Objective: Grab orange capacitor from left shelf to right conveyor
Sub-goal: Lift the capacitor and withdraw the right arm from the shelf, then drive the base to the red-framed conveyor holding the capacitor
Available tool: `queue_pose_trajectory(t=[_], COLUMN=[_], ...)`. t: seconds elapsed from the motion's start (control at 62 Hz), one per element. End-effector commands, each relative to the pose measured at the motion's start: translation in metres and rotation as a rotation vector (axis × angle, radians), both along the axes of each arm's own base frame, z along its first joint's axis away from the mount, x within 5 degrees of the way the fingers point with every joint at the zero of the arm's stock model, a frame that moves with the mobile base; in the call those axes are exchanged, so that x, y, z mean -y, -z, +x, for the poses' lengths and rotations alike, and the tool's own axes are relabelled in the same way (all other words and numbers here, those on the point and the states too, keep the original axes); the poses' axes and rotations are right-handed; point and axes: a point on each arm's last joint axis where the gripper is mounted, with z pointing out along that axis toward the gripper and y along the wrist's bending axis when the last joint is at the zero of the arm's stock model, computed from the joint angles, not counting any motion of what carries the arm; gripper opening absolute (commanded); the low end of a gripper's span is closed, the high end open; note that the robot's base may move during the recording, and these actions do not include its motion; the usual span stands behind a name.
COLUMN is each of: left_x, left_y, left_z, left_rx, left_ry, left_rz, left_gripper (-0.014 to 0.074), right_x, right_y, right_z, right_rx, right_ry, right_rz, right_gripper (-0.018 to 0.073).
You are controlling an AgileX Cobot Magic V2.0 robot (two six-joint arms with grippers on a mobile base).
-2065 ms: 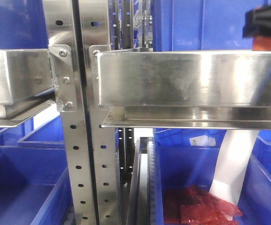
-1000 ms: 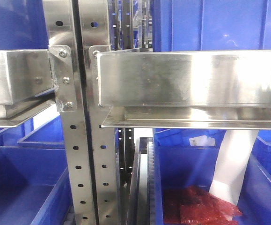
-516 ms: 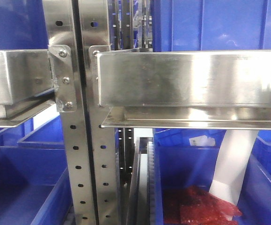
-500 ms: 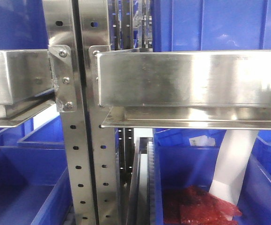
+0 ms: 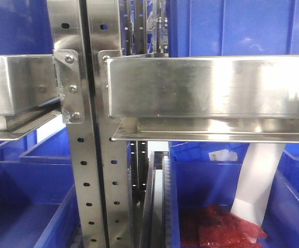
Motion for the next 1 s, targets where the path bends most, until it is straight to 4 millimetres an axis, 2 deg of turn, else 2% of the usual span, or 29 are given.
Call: queue_pose_trajectory(t=[0.0,0.984], left_x=[-0.0005,-0.0005], left_y=[-0.0096,-0.0096], left_z=[-0.0012,-0.0012], left_rx=[0.097,0.097], left_ry=[-0.004,-0.004], left_rz=[-0.012,-0.012], left_gripper=[-0.0127,-0.0127], right_x=[-0.0003,-0.0002], right_y=[-0.0158,-0.0152], right_z=[-0.0011,-0.0009], right_rx=[0.100,0.093], right_ry=[-0.005,-0.003], right_rz=[-0.009,-0.009], right_gripper=[0.0123,0.0123])
